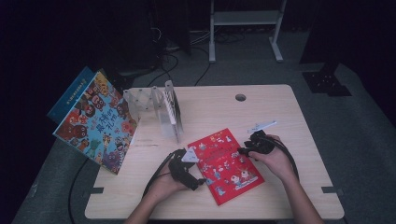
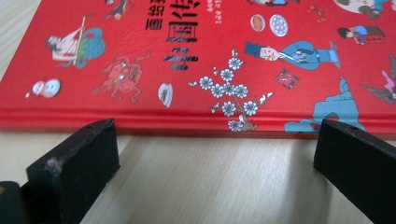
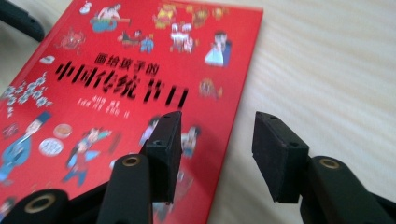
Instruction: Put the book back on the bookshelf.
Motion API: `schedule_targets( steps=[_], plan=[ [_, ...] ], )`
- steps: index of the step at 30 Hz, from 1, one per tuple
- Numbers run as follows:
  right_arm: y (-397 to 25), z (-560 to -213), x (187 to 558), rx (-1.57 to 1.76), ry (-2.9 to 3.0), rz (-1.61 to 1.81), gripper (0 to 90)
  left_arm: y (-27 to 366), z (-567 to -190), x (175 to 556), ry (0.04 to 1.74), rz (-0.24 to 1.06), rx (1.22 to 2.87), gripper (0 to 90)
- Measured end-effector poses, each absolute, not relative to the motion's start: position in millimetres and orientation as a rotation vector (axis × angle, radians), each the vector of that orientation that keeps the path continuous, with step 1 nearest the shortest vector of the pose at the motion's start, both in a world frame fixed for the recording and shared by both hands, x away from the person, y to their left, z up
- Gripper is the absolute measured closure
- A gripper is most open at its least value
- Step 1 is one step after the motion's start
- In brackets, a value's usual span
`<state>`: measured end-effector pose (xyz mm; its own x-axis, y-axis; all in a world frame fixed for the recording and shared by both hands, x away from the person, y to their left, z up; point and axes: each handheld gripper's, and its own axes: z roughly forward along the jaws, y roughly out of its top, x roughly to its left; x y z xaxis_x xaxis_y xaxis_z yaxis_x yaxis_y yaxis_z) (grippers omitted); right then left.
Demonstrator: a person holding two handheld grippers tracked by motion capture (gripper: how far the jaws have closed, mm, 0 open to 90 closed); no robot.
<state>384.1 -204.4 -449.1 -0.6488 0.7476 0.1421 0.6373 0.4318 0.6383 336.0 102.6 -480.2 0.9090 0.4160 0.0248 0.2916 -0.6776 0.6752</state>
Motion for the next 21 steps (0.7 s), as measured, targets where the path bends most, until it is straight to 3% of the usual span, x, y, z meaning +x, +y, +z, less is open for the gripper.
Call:
schedule_targets(
  steps=[10, 21],
  plan=[
    [-215, -443, 390, 1.353, 2.642, 0.983, 66.0, 105, -483, 335, 0.497, 0.234, 2.321, 0.0],
    [-204, -444, 408, 1.401, 2.757, 0.856, 71.1, 105, -484, 335, 0.504, 0.229, 2.316, 0.0]
  ],
)
